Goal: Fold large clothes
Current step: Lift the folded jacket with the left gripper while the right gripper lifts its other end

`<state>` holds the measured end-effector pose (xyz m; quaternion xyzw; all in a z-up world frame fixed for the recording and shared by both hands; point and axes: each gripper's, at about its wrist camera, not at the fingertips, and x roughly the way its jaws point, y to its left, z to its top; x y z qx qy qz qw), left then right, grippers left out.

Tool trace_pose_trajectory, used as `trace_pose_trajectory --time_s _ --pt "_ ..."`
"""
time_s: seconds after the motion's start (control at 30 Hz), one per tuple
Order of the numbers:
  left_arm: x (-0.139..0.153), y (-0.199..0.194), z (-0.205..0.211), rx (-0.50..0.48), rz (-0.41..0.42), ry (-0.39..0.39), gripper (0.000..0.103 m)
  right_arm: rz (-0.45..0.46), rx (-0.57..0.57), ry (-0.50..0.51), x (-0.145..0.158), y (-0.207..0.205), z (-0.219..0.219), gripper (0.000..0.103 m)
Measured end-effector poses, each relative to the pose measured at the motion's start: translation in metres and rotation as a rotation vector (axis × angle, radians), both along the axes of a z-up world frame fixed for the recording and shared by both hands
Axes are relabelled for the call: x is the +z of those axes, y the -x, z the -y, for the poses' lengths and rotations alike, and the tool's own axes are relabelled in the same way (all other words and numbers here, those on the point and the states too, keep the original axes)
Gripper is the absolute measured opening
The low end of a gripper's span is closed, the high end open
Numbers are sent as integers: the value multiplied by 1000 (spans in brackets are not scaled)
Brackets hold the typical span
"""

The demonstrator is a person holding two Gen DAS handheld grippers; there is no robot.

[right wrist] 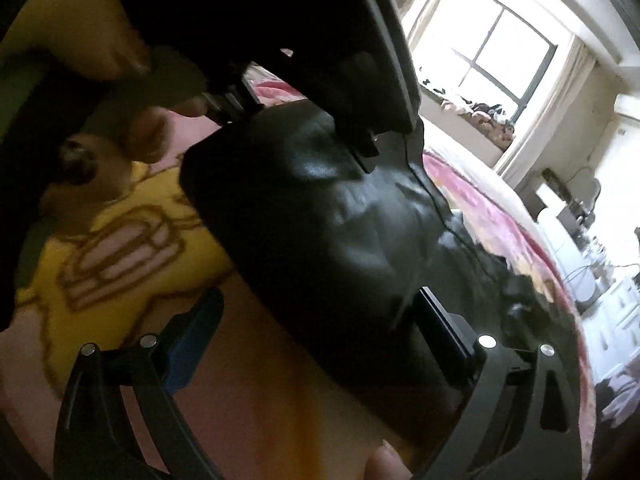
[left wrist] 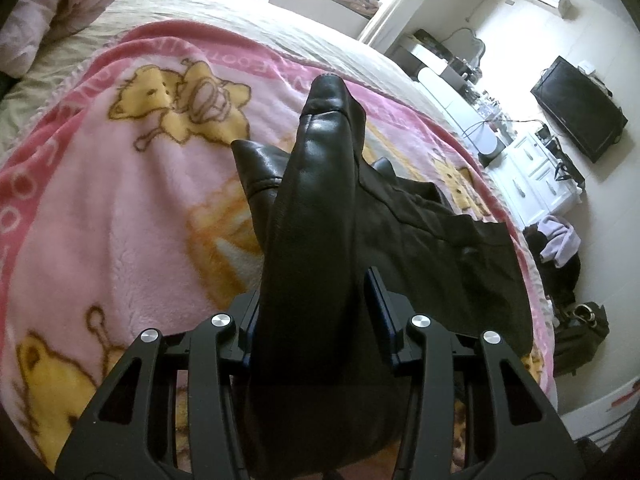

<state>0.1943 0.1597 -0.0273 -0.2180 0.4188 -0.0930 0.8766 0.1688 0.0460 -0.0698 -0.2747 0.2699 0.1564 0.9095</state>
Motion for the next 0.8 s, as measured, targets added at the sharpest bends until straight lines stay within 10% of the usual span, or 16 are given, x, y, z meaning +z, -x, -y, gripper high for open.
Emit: trace_pose_trajectory --time_s 0.2,0.27,0.4,0.8 --pt "0 1 -4 0 10 19 41 89 21 -67 16 -2 14 37" --pt "2 3 -9 23 21 31 77 128 21 -58 21 5 17 29" --pt "5 6 -22 73 19 68 93 158 14 -66 27 10 24 25" --pt "-26 -10 -22 13 -80 298 90 154 1 -99 30 25 18 23"
